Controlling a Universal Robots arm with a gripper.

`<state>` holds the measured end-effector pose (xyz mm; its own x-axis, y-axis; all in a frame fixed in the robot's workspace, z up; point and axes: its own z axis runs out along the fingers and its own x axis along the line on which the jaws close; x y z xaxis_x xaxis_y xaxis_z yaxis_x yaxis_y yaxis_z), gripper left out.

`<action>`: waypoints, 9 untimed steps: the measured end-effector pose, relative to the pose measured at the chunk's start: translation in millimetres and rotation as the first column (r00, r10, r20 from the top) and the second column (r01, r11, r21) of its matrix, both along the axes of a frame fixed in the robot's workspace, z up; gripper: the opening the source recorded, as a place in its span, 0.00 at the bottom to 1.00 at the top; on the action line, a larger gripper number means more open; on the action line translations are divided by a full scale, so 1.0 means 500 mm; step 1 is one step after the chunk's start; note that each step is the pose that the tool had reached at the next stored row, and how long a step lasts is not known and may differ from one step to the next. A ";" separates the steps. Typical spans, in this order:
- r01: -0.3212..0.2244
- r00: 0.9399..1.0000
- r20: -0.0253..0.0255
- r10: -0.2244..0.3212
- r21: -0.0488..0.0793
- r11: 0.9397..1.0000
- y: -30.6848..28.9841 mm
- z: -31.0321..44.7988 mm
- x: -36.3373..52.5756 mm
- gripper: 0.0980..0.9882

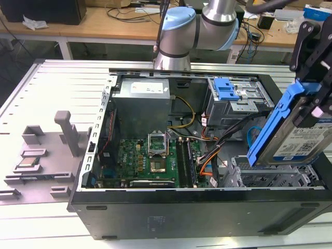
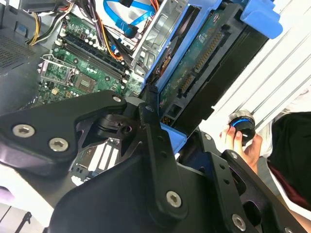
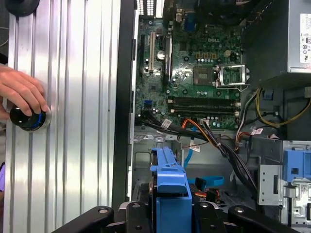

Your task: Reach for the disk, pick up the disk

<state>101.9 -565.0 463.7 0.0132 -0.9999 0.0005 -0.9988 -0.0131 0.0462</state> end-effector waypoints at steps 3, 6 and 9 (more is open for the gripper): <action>0.001 1.000 0.000 -0.001 0.000 1.000 0.000 -0.021 -0.002 0.30; 0.002 1.000 0.000 -0.002 0.000 1.000 0.001 -0.028 -0.003 0.30; 0.002 1.000 0.000 -0.002 0.000 1.000 0.012 -0.032 -0.003 0.30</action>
